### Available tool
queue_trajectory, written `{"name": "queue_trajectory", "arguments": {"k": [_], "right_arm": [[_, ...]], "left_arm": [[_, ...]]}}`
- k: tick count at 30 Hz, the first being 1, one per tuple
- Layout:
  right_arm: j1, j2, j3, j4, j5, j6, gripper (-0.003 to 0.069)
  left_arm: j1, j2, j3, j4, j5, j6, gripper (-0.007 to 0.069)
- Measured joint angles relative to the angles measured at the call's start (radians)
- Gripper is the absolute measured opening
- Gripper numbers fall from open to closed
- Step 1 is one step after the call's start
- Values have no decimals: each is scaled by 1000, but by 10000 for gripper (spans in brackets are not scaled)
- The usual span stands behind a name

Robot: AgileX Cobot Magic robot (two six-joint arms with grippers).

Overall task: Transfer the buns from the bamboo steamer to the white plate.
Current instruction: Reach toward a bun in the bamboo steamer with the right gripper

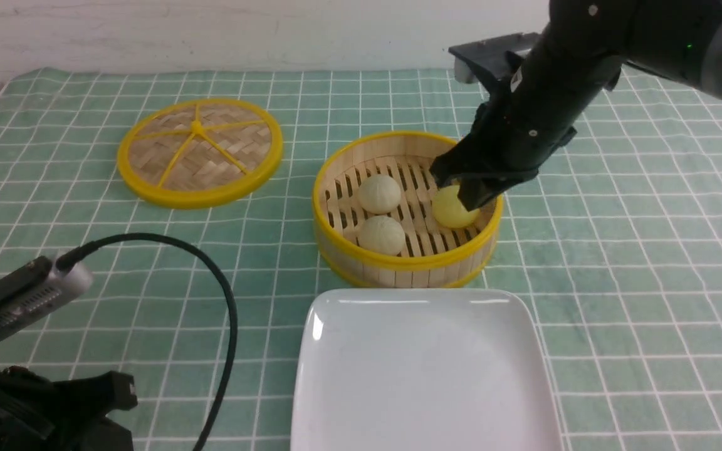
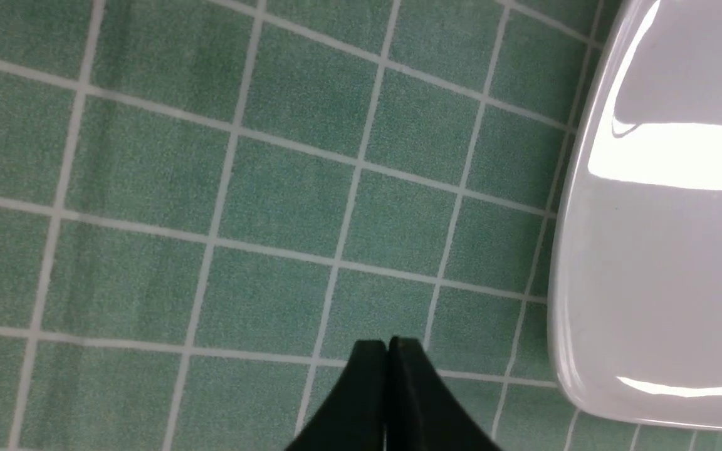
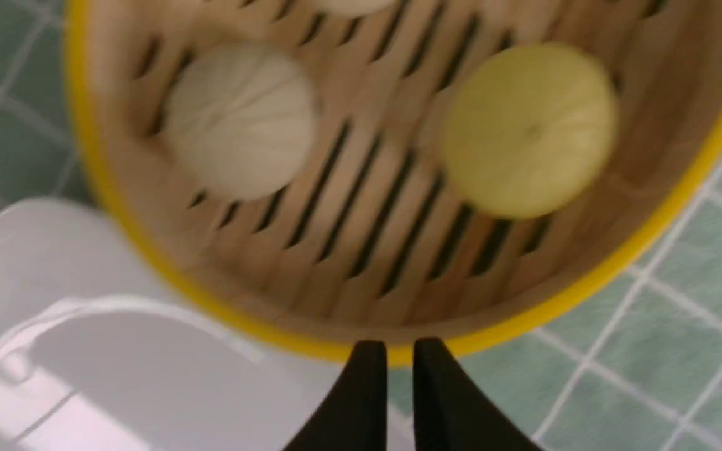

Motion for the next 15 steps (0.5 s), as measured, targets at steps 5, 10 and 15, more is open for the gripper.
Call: {"name": "queue_trajectory", "arguments": {"k": [5, 10, 15], "right_arm": [[0, 94, -49, -133, -85, 62, 213], [0, 169, -54, -204, -176, 125, 315], [0, 222, -60, -233, -247, 166, 348]], "left_arm": [[0, 0, 0, 37, 0, 16, 40], [0, 0, 0, 40, -3, 43, 59], [0, 0, 0, 40, -16, 49, 95]]}}
